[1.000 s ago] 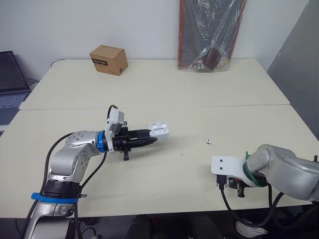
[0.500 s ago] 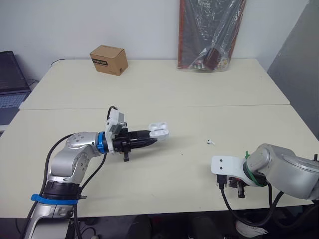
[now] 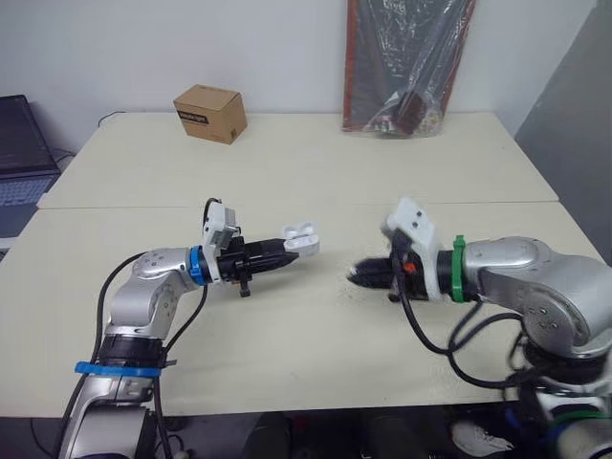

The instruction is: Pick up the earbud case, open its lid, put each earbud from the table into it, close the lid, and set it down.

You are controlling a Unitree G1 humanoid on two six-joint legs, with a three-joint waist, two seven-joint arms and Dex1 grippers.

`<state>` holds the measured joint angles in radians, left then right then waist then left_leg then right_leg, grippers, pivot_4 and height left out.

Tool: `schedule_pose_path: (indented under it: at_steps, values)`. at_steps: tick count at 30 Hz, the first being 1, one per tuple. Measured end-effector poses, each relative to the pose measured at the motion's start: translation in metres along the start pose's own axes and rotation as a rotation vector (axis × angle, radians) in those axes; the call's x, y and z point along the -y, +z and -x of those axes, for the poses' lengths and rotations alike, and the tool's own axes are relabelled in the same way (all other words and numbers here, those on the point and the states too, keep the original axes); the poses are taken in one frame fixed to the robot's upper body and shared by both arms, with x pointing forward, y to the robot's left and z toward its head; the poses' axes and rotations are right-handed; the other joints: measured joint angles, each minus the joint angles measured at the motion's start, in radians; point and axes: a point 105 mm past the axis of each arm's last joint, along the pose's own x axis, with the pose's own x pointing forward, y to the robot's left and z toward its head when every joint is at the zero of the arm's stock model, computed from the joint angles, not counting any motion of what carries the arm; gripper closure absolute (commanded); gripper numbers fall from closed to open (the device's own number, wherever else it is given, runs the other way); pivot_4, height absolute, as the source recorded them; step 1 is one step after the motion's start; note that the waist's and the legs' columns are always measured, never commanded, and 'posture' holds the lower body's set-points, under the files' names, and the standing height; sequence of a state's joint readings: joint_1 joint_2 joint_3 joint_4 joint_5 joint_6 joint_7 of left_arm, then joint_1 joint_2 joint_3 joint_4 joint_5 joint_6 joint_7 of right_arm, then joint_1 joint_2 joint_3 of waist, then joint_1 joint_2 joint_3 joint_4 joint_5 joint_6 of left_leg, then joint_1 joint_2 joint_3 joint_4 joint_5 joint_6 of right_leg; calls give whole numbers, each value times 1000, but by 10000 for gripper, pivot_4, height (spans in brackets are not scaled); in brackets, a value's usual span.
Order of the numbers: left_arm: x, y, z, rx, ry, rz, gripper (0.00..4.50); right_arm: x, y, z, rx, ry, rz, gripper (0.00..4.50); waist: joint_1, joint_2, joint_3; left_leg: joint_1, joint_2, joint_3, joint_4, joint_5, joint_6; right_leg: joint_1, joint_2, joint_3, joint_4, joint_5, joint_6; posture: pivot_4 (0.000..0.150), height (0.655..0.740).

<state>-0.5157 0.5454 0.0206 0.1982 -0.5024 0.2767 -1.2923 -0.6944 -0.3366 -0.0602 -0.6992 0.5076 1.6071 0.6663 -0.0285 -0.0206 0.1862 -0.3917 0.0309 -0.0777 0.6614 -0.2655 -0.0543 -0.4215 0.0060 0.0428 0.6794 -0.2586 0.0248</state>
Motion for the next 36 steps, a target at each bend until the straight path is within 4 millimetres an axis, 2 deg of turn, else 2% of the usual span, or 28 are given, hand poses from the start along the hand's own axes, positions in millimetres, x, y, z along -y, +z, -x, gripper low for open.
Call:
schedule_pose_path:
  at_steps: [3, 5, 11, 17, 22, 36]
  values:
    - [-5, -3, -5, -16, -6, -22, 37097, 4, 26, -9, 160, -22, -92, 40948, -4, 1, 0, 1, 0, 0, 0, 0, 0, 0, 0, 0, 1, 0, 0, 1500, 7400]
    - [-5, -2, -11, -1, -22, -37, 37097, 5, 38, -13, 208, -31, -119, 40948, -4, 1, 0, 1, 1, 0, -1, 0, 0, 0, 1, 0, 1, 0, 0, 1500, 7400]
    - [-8, -1, -19, 13, -24, -65, 37097, 13, 52, -25, 274, -123, -212, 40948, -5, 1, 1, 0, 1, 0, -1, 0, 0, -1, 1, 0, 1, 0, -1, 1500, 7400]
    - [-9, 1, -27, 44, -15, -70, 37097, 13, 51, -41, 257, -174, -274, 40948, -6, 1, 1, 0, 1, 0, -1, 0, 0, -1, 0, 0, 1, 0, -1, 1500, 7400]
    - [-16, 5, -29, 57, 21, -76, 37097, 21, 51, -41, 258, -242, -278, 40948, -8, 1, 1, 0, 0, 0, -1, 0, 0, -1, 0, 0, 1, 0, -1, 1500, 7400]
    - [-22, 12, -32, 75, 52, -75, 37097, 25, 53, -47, 263, -298, -266, 40948, -13, 1, 1, 0, 0, -1, -1, 0, 0, -1, 0, 0, 1, 0, -1, 1500, 7400]
